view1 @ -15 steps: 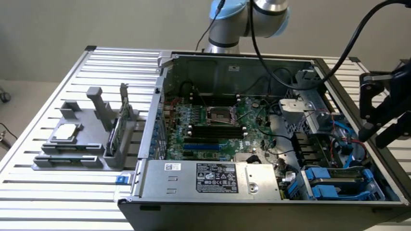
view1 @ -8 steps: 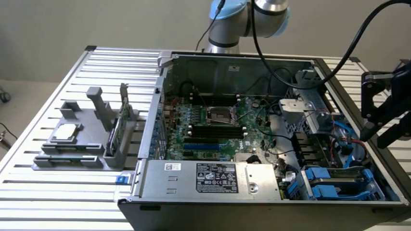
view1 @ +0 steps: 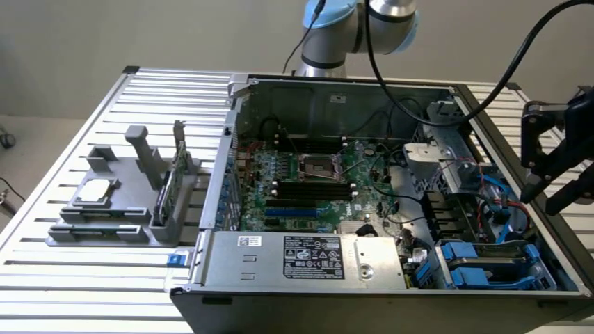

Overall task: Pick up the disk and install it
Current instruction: 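Insert the first disk wire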

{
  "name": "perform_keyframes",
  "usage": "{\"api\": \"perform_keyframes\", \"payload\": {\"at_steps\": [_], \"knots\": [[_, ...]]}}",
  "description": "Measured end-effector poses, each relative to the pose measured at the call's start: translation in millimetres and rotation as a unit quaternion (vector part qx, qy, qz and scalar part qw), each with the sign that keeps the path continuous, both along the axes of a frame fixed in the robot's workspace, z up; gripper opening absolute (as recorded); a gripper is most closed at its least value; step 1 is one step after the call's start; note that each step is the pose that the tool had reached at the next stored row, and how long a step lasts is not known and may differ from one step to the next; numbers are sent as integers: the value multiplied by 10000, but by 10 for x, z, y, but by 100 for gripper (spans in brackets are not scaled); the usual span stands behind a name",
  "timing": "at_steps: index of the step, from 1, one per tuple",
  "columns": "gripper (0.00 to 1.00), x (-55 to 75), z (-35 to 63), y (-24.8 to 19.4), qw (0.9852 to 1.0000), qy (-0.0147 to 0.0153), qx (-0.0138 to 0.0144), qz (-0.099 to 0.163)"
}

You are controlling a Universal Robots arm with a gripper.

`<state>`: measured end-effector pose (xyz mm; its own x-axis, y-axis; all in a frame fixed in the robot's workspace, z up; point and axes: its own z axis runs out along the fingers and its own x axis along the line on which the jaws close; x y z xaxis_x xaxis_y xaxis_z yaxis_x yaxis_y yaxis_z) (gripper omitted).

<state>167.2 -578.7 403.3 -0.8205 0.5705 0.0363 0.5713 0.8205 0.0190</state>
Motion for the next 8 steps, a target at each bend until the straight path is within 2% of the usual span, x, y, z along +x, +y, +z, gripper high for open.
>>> {"api": "perform_keyframes", "payload": {"at_steps": [4, 8], "knots": [[31, 0, -1, 0, 9996, 0, 0, -266], [31, 0, -2, 0, 9986, 0, 0, -528]]}}
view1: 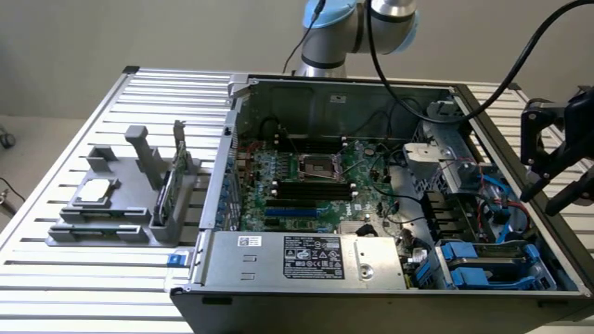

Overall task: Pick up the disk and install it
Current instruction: 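Insert the first disk wire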

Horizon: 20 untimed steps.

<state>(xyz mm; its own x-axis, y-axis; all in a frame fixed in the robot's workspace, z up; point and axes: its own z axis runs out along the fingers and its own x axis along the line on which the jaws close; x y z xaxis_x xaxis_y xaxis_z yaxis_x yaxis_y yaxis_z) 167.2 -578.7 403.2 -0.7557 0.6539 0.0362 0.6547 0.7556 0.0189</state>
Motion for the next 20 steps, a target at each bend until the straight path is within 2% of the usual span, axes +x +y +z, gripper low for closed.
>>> {"api": "perform_keyframes", "payload": {"at_steps": [6, 12, 20], "knots": [[31, 2, -2, 0, 9993, 0, -1, -368], [31, 8, -5, 1, 9976, 0, 1, -687], [31, 77, -24, -2, 9964, 0, 0, -847]]}}
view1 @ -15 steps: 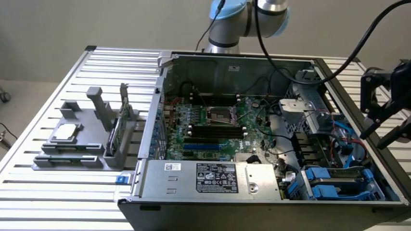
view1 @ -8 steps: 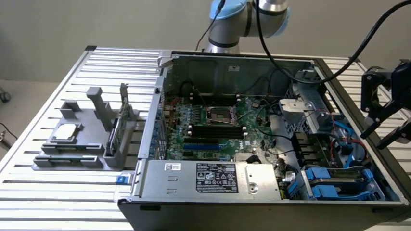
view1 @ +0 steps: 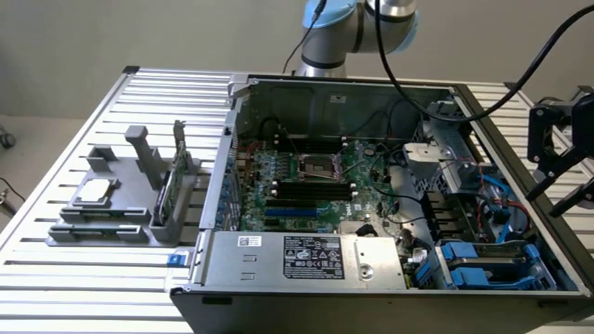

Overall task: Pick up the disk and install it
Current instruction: 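Insert the first disk wire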

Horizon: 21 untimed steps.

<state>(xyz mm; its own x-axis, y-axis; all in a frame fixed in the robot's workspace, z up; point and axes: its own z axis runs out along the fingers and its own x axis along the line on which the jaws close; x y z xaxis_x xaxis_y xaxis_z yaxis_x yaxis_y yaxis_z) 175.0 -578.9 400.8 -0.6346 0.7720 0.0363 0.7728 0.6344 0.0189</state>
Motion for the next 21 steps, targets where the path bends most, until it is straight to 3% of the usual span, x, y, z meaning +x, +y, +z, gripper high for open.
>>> {"api": "perform_keyframes", "payload": {"at_steps": [17, 21], "knots": [[31, 51, -213, -70, 9998, 3, -1, -174], [31, 71, -258, -105, 9998, 21, 0, -188]]}}
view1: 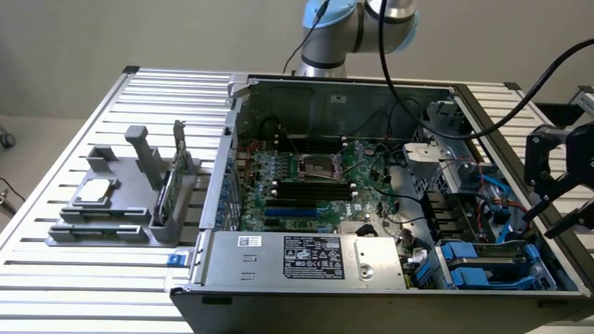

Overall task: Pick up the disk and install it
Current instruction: 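Insert the first disk wire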

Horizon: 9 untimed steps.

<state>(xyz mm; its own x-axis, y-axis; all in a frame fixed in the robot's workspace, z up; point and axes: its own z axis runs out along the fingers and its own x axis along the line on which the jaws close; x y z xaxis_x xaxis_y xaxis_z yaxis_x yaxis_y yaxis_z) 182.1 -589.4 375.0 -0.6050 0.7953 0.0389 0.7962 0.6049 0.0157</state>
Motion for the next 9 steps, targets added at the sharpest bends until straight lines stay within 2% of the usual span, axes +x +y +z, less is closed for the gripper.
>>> {"api": "perform_keyframes", "payload": {"at_steps": [2, 6, 9], "knots": [[31, 9, -17, -28, 10000, 24, 0, -5], [31, 21, -49, -82, 10000, 99, 0, -13], [31, 27, -67, -106, 9999, 153, 1, -22]]}}
